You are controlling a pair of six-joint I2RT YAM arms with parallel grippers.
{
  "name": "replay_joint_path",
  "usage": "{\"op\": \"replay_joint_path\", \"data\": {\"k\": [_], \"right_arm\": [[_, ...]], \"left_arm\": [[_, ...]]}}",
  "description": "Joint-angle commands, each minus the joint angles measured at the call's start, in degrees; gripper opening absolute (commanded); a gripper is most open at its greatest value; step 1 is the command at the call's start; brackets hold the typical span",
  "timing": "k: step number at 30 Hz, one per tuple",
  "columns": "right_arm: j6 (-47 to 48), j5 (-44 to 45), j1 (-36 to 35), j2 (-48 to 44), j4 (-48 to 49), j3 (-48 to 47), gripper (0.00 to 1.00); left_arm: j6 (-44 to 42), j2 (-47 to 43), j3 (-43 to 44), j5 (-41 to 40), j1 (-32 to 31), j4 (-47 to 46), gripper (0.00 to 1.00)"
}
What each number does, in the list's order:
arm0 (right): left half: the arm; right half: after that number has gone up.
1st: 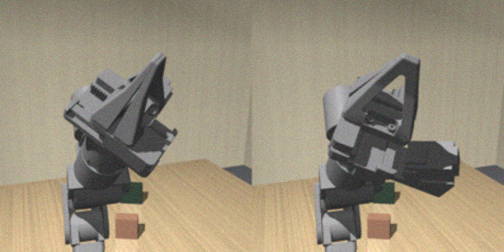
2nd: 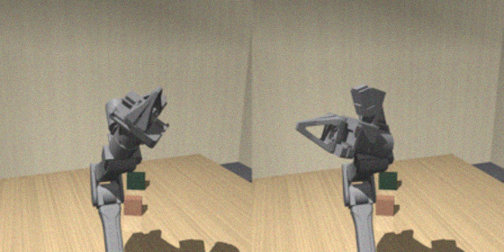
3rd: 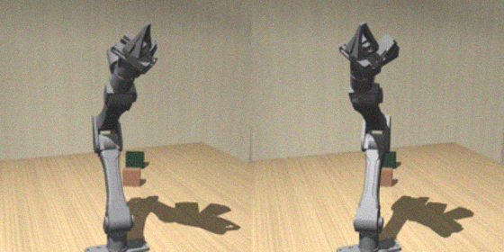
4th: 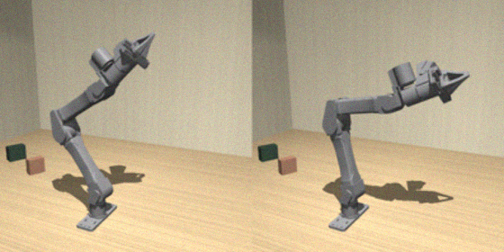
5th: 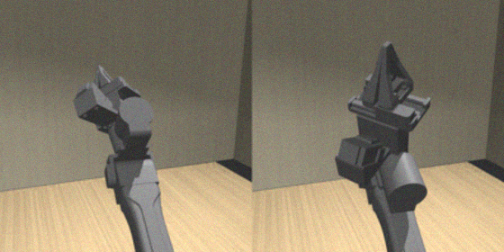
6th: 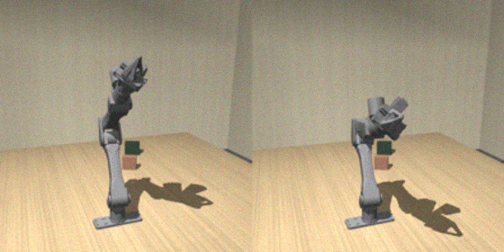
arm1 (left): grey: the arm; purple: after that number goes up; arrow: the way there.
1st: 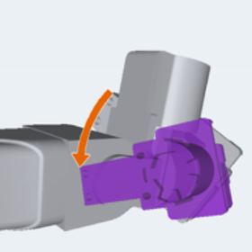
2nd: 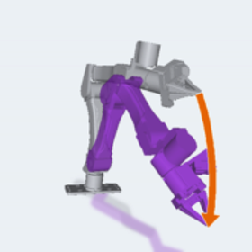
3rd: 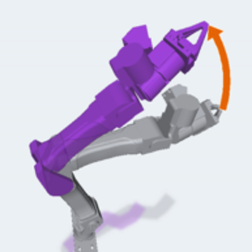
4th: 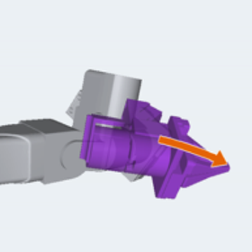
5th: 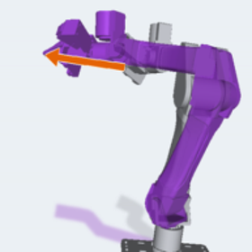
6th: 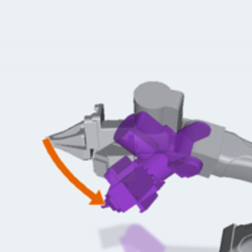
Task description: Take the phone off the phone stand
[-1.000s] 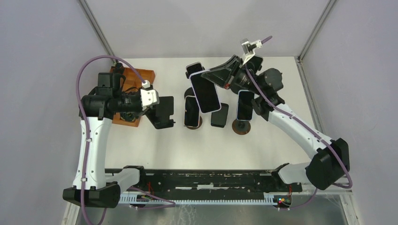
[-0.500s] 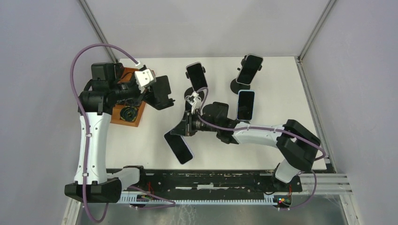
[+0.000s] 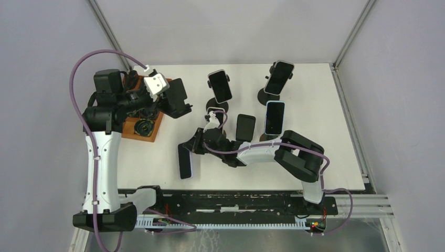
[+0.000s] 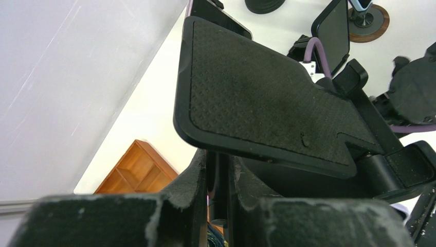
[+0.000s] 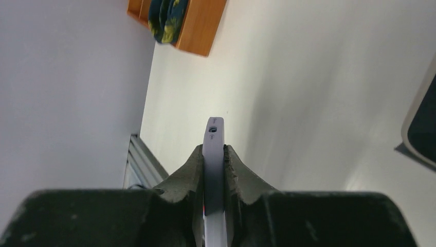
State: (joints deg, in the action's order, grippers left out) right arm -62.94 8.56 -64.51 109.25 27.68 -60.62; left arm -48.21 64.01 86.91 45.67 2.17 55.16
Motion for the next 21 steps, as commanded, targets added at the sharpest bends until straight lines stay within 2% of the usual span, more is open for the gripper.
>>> {"op": "replay_joint_path", "data": {"k": [1,7,14,16,20,21], "right_arm": [[-4.29,8.57,-0.37,2.77,3.97,-7.09,0.0],[-1.98,7.62,-0.28,6.95,4.26,-9.51,0.0],[0.14,7.01,-0.11,7.59,4.86,-7.61,0.01],[0.27,6.31,0.13,7.56,5.64,-6.28,0.08],[2.14,5.58,0.55,6.47,6.47,-4.55,0.48],[2.64,5.75,0.53,5.95,6.62,-3.96,0.54]], "left_arm": [[2.04,-1.1,1.24,2.92,0.11,-1.47,0.02],[1.03,-0.79,0.74,4.04,0.11,-0.4,0.02],[-0.78,-0.9,0.71,6.65,0.11,0.93,0.02],[-2.34,-0.96,0.56,7.07,0.11,2.11,0.02],[-4.41,-0.9,0.14,7.68,0.11,3.76,0.02],[-5.0,-0.86,-0.1,7.93,0.11,4.13,0.02]]}}
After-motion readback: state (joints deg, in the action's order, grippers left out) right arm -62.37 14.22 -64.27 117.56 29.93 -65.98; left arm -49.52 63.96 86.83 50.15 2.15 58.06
